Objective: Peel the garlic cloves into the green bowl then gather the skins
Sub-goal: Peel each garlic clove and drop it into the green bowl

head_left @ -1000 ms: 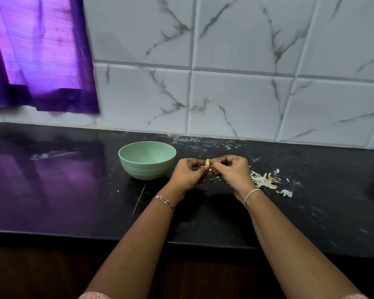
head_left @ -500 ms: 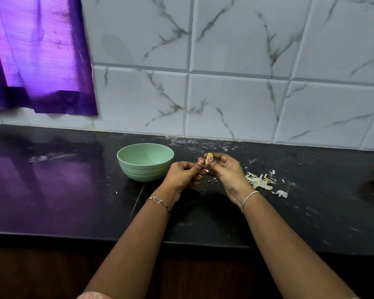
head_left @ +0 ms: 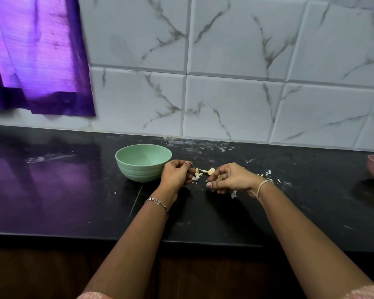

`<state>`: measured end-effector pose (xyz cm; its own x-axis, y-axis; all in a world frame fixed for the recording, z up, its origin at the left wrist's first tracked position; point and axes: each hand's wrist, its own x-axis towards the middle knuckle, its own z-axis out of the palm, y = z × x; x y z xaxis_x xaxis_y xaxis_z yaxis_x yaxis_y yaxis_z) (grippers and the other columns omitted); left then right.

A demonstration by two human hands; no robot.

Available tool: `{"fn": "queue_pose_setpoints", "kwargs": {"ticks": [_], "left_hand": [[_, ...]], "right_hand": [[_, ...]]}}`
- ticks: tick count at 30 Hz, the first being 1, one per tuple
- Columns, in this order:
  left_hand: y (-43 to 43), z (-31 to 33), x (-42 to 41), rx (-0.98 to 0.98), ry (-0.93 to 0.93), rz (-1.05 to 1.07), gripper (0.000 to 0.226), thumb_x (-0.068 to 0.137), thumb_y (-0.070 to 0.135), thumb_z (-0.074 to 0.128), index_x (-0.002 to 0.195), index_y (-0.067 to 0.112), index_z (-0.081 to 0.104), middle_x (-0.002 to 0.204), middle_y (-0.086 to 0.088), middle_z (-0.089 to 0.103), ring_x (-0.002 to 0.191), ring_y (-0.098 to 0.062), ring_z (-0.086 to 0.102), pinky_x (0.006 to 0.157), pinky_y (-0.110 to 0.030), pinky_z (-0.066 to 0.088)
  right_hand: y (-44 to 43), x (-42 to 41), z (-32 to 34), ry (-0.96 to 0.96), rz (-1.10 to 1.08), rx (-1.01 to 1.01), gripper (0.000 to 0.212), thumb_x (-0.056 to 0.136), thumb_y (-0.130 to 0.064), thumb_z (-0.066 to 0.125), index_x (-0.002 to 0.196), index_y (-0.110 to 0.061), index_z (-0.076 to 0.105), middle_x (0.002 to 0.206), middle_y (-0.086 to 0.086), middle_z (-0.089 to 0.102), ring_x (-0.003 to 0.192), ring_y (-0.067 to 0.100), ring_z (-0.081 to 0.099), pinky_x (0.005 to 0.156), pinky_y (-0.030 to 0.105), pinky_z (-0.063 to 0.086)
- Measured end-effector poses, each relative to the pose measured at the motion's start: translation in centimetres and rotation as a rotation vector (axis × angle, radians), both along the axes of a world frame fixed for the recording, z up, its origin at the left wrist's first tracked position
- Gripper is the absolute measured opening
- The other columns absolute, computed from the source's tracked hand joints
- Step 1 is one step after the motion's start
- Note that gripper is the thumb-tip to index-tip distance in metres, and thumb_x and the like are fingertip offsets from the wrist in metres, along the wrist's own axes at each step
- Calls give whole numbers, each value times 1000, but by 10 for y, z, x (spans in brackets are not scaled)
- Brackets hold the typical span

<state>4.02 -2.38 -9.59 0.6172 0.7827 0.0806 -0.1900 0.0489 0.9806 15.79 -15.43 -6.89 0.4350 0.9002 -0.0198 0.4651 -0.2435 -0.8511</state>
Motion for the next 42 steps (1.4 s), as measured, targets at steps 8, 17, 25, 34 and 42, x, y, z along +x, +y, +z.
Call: {"fn": "queue_pose_setpoints", "kwargs": {"ticks": [8,17,25,34,42], "left_hand": [[0,-1,0,16,12,-26,11,99,8,49,98,6,60,73,-4,64,51,-9,49,53,-19,47],[1,-1,1,8,10,-29,13,100,10,48,99,4,59,71,-4,62,44,-5,49,50,-18,47],[6,0,3,-18,39,32,48,103,43,35,91,6,63,56,-1,43,38,-8,38,45,-22,32],[4,1,0,-6,52,25,57,102,48,30,91,5,64,57,-1,36,45,-12,30,46,-22,27],[5,-1,2,13,44,27,57,102,49,29,90,6,64,56,-1,36,43,-11,31,45,-21,28]], "right_hand": [[11,3,12,-105,68,-237,14,88,-4,68,77,-5,61,67,10,62,44,6,57,44,16,48],[11,12,19,-127,101,-174,10,87,-9,70,79,-5,65,64,4,66,53,7,60,54,19,52],[5,13,96,-44,193,134,16,90,-5,63,92,11,61,70,7,66,56,9,53,50,15,44],[16,4,63,-466,183,-166,14,89,-13,69,76,-10,63,75,8,70,53,3,58,53,16,47],[20,-2,29,-684,282,-383,13,89,-18,69,83,-7,65,73,1,65,62,9,55,52,15,44]]}}
